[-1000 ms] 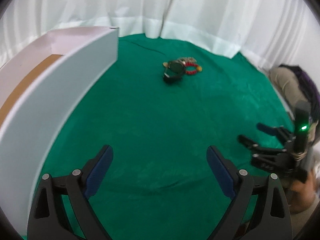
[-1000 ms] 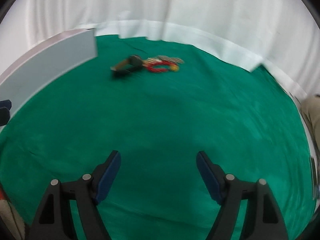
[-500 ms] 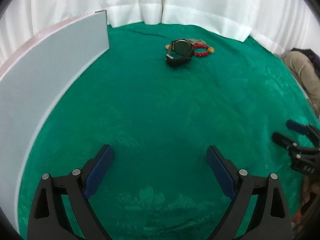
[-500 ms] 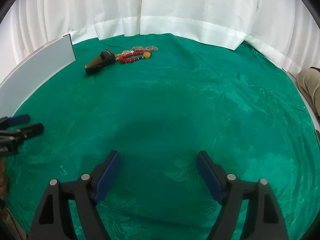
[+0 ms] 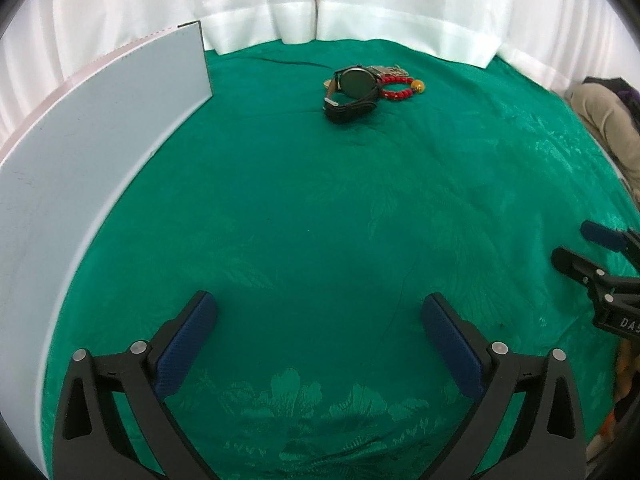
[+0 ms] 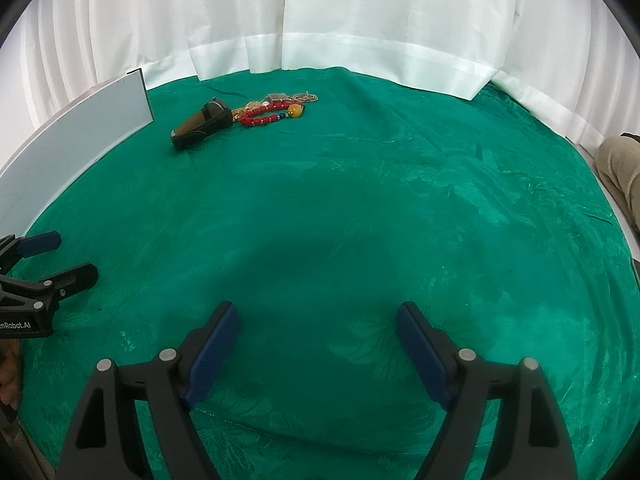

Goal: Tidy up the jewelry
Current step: 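Move the left gripper to the black watch and close on its case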

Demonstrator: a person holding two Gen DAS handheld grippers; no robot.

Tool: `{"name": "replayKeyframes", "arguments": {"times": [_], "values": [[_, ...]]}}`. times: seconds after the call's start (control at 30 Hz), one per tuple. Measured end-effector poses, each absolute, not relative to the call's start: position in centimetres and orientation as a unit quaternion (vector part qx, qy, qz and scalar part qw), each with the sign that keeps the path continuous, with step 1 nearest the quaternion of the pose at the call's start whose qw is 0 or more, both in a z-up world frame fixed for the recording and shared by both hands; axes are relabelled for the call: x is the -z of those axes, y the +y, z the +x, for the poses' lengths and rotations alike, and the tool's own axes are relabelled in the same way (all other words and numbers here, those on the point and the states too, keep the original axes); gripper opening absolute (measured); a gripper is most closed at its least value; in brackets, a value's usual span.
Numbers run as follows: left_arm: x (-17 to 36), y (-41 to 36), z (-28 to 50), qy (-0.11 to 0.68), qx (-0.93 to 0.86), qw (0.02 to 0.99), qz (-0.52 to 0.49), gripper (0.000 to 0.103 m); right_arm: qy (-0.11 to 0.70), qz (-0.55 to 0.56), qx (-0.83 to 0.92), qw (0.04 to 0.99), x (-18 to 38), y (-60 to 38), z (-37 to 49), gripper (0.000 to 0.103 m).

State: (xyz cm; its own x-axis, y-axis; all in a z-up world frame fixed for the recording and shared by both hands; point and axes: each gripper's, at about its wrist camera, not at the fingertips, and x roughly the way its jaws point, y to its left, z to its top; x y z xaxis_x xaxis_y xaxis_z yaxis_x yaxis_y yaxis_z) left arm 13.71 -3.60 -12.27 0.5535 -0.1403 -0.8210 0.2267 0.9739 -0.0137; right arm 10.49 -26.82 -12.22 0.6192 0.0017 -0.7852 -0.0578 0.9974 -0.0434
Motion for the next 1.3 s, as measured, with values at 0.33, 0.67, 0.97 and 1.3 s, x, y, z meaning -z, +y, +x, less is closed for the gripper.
{"name": "replayKeyframes", "arguments": {"times": [0.33, 0.67, 0.97, 1.3], "values": [[12.4, -3.7, 13.9, 0.464, 0.108, 0.878, 0.048, 0.103, 0.436, -0.032, -0.017, 0.899, 12.2, -26.8, 10.5, 0.084], [12.4, -3.7, 14.0, 0.468, 0.111, 0.875, 0.049, 0.102, 0.436, -0.032, -0.017, 0.899, 12.2, -26.8, 10.5, 0.084], [9.7, -2.9, 13.5, 0.473, 0.128, 0.87, 0.054, 0.102, 0.436, -0.032, -0.016, 0.899, 12.2, -26.8, 10.5, 0.084], [5.3, -1.1, 16.6, 0.469, 0.129, 0.873, 0.019, 0.102, 0.436, -0.032, -0.017, 0.899, 12.2, -26.8, 10.6, 0.084]]}}
